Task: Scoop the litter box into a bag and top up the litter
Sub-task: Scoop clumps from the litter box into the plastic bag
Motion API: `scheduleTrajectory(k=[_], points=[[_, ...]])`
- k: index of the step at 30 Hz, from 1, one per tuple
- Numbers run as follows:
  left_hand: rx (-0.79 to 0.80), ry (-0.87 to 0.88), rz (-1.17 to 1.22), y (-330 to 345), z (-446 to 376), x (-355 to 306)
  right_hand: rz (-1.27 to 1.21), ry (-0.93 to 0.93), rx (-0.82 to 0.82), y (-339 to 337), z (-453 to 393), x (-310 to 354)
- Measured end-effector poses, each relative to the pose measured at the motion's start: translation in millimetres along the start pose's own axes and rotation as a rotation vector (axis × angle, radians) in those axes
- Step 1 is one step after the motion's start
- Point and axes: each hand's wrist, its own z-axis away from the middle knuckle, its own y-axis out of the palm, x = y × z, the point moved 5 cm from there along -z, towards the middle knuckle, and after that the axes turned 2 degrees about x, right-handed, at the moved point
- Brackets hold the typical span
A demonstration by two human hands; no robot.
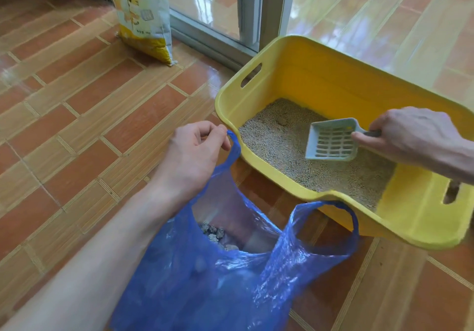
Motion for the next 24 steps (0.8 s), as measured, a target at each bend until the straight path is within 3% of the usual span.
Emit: scheduleTrajectory(k=[6, 14, 24], points=[[-0.002, -0.018, 0.011, 0, 0, 5, 0.071, 0.127, 0.177, 30, -34, -34], [-0.002, -0.028, 0.019, -2, -2, 10, 0.132, 0.023, 0.125, 38, -60, -20], [-0.001, -0.046, 0.021, -2, 0, 8, 0.089, -0.068, 0.191, 54, -74, -7]])
